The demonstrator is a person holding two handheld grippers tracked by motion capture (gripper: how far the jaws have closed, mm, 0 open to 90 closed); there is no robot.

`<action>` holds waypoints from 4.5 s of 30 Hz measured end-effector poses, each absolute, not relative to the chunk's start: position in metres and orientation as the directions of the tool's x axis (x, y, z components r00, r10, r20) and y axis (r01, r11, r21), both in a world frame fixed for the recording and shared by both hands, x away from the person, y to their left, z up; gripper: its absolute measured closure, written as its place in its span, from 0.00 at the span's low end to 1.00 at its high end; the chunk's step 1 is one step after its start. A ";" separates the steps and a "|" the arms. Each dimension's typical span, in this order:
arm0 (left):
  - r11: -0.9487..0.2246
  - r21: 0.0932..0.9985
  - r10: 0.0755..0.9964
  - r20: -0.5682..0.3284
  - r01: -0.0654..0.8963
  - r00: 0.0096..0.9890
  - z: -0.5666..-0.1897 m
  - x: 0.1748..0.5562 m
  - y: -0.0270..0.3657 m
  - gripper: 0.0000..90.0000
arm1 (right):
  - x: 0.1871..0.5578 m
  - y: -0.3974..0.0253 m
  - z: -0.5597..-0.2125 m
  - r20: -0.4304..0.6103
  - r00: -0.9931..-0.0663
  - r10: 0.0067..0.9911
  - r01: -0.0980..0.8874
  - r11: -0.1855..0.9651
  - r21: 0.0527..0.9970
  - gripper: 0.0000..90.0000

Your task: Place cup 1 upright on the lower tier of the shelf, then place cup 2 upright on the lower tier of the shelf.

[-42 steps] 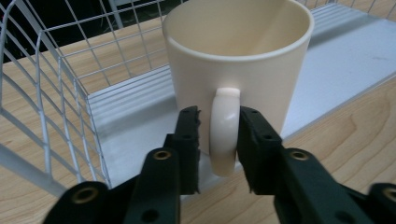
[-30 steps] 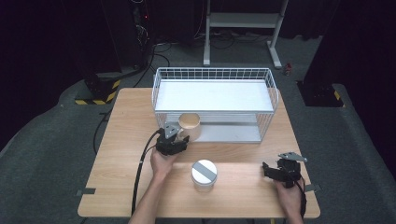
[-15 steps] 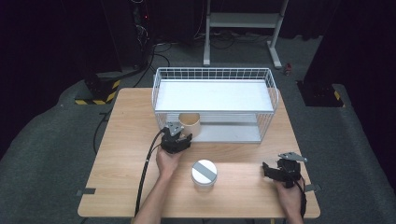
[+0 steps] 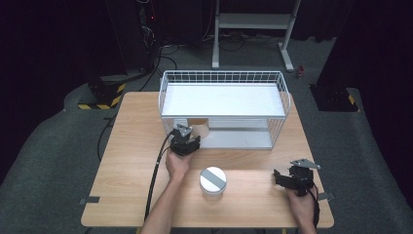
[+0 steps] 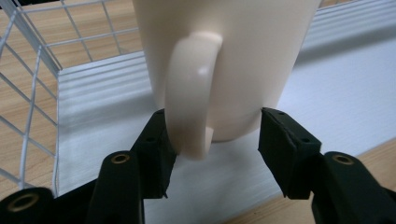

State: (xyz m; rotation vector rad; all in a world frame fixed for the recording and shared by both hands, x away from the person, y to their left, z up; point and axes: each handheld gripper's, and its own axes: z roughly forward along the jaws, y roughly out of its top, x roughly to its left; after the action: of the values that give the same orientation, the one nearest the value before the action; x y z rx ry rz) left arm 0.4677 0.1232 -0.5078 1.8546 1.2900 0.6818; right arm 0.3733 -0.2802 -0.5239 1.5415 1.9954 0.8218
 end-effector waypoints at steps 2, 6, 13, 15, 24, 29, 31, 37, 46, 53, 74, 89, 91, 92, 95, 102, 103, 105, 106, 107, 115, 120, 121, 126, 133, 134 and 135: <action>-0.203 0.819 0.941 0.012 0.536 0.339 -0.509 0.469 0.124 0.54 | 0.373 -0.280 -0.524 -0.015 -0.246 0.969 0.678 0.183 0.712 0.17; -0.206 0.804 0.946 0.019 0.557 0.323 -0.512 0.473 0.125 0.56 | 0.373 -0.280 -0.524 -0.015 -0.247 0.969 0.677 0.183 0.712 0.17; -0.226 0.786 0.944 0.031 0.575 0.330 -0.513 0.480 0.120 0.58 | 0.373 -0.280 -0.524 -0.016 -0.249 0.968 0.677 0.186 0.713 0.17; -0.229 0.783 0.947 0.041 0.578 0.320 -0.513 0.482 0.120 0.59 | 0.373 -0.280 -0.524 -0.016 -0.249 0.968 0.677 0.186 0.712 0.17; -0.192 0.793 0.945 -0.009 0.578 0.327 -0.510 0.475 0.123 0.48 | 0.373 -0.280 -0.524 -0.014 -0.247 0.969 0.678 0.183 0.712 0.17; -0.197 0.801 0.939 -0.012 0.565 0.344 -0.506 0.464 0.129 0.43 | 0.373 -0.280 -0.524 -0.014 -0.247 0.969 0.678 0.183 0.712 0.17; -0.196 0.806 0.935 -0.019 0.558 0.355 -0.504 0.459 0.133 0.42 | 0.373 -0.280 -0.524 -0.014 -0.247 0.969 0.678 0.183 0.712 0.17; -0.186 0.816 0.930 -0.034 0.547 0.367 -0.500 0.449 0.140 0.42 | 0.373 -0.280 -0.524 -0.016 -0.249 0.968 0.677 0.185 0.712 0.17; -0.194 0.834 0.919 -0.030 0.517 0.393 -0.492 0.435 0.146 0.41 | 0.373 -0.280 -0.524 -0.016 -0.249 0.968 0.677 0.185 0.712 0.17; -0.177 0.850 0.916 -0.043 0.496 0.399 -0.483 0.422 0.153 0.41 | 0.373 -0.280 -0.524 -0.016 -0.249 0.968 0.677 0.186 0.712 0.17; -0.146 0.870 0.911 -0.067 0.471 0.406 -0.471 0.401 0.167 0.39 | 0.373 -0.280 -0.524 -0.014 -0.247 0.969 0.678 0.183 0.712 0.17; -0.123 0.867 0.915 -0.090 0.483 0.394 -0.470 0.379 0.184 0.37 | 0.373 -0.280 -0.524 -0.015 -0.248 0.969 0.678 0.184 0.712 0.17; -0.125 0.864 0.915 -0.090 0.487 0.393 -0.470 0.376 0.187 0.37 | 0.373 -0.280 -0.524 -0.014 -0.248 0.969 0.678 0.184 0.712 0.17; -0.119 0.865 0.915 -0.095 0.487 0.392 -0.470 0.374 0.189 0.37 | 0.373 -0.280 -0.524 -0.016 -0.250 0.968 0.677 0.186 0.712 0.17; -0.099 0.870 0.916 -0.110 0.484 0.386 -0.470 0.368 0.194 0.37 | 0.373 -0.280 -0.524 -0.015 -0.250 0.968 0.677 0.186 0.712 0.17; -0.088 0.860 0.923 -0.120 0.502 0.366 -0.472 0.359 0.206 0.37 | 0.373 -0.280 -0.524 -0.014 -0.248 0.969 0.678 0.184 0.712 0.17; -0.088 0.861 0.923 -0.119 0.500 0.367 -0.472 0.358 0.206 0.37 | 0.373 -0.280 -0.524 -0.014 -0.248 0.969 0.678 0.184 0.712 0.17; -0.082 0.863 0.921 -0.126 0.499 0.368 -0.473 0.355 0.206 0.36 | 0.373 -0.280 -0.524 -0.015 -0.249 0.968 0.677 0.185 0.712 0.17; -0.079 0.863 0.920 -0.130 0.499 0.369 -0.474 0.353 0.206 0.36 | 0.373 -0.280 -0.524 -0.014 -0.249 0.968 0.678 0.185 0.712 0.17; -0.082 0.860 0.920 -0.129 0.503 0.370 -0.475 0.352 0.206 0.36 | 0.373 -0.280 -0.524 -0.014 -0.249 0.969 0.678 0.184 0.712 0.17; -0.081 0.849 0.919 -0.139 0.523 0.368 -0.487 0.342 0.207 0.36 | 0.373 -0.280 -0.524 -0.014 -0.249 0.968 0.678 0.185 0.712 0.17; -0.078 0.850 0.921 -0.138 0.520 0.364 -0.490 0.337 0.209 0.35 | 0.373 -0.280 -0.524 -0.014 -0.249 0.968 0.678 0.185 0.712 0.17; -0.075 0.849 0.920 -0.143 0.523 0.364 -0.491 0.335 0.210 0.35 | 0.373 -0.280 -0.524 -0.014 -0.249 0.968 0.678 0.185 0.712 0.17; -0.089 0.839 0.926 -0.130 0.537 0.356 -0.497 0.333 0.210 0.35 | 0.373 -0.280 -0.524 -0.016 -0.251 0.968 0.677 0.187 0.712 0.17; -0.135 0.819 0.936 -0.080 0.558 0.343 -0.507 0.332 0.206 0.35 | 0.373 -0.280 -0.524 -0.014 -0.252 0.968 0.678 0.187 0.711 0.17; -0.150 0.813 0.939 -0.062 0.562 0.340 -0.510 0.333 0.205 0.34 | 0.373 -0.280 -0.524 -0.015 -0.255 0.967 0.677 0.190 0.711 0.17; -0.165 0.805 0.941 -0.045 0.570 0.337 -0.511 0.334 0.204 0.34 | 0.374 -0.281 -0.524 -0.016 -0.263 0.965 0.675 0.196 0.711 0.17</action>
State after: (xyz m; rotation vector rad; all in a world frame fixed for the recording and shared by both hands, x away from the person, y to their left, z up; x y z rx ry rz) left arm 0.3336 0.2039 -0.5113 1.8465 1.3322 0.6215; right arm 0.3737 -0.2811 -0.5239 1.5260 2.0124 0.8261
